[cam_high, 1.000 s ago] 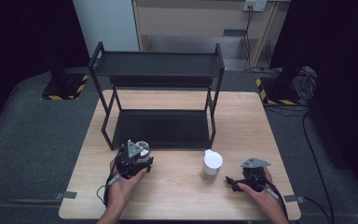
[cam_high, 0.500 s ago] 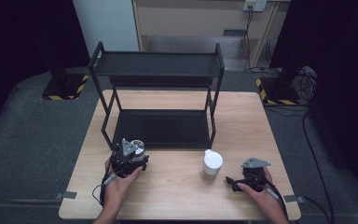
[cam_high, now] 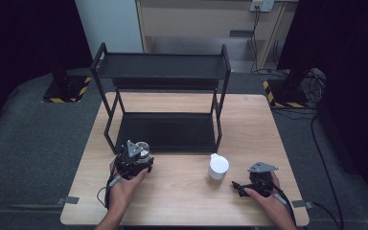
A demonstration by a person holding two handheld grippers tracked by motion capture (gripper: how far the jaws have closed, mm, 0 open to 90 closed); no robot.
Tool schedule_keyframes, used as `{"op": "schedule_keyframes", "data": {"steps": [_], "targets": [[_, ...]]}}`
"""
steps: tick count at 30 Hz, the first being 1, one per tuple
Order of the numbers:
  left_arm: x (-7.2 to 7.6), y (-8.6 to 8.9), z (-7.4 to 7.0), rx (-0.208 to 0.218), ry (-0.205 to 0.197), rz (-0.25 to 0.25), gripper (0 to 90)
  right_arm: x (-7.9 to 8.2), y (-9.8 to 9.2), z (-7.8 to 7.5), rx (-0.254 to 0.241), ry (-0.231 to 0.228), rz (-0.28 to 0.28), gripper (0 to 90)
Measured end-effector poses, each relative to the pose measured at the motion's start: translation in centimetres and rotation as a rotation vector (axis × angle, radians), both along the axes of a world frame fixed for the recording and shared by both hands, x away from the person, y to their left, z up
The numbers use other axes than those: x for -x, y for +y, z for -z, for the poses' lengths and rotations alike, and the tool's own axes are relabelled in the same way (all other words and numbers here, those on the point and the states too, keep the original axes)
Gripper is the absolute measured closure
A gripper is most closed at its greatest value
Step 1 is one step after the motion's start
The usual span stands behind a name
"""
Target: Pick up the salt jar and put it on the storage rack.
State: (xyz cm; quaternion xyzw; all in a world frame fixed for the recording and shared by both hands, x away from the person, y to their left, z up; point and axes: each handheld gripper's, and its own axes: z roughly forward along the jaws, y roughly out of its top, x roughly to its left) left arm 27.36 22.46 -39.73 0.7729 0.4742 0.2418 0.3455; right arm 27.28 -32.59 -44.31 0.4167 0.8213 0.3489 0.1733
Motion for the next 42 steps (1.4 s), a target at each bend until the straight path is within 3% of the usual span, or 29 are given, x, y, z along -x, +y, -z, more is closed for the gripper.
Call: {"op": "schedule_keyframes", "data": {"steps": [23, 42], "targets": [[-1.5, -0.3, -0.7, -0.016, -0.003, -0.013, 30.0, 0.0, 0.0, 0.0, 0.0, 0.0, 0.0, 2.9], [-4.4, -0.6, -1.4, -0.005, -0.011, -0.03, 30.0, 0.0, 0.0, 0.0, 0.0, 0.0, 0.0, 2.9]]}}
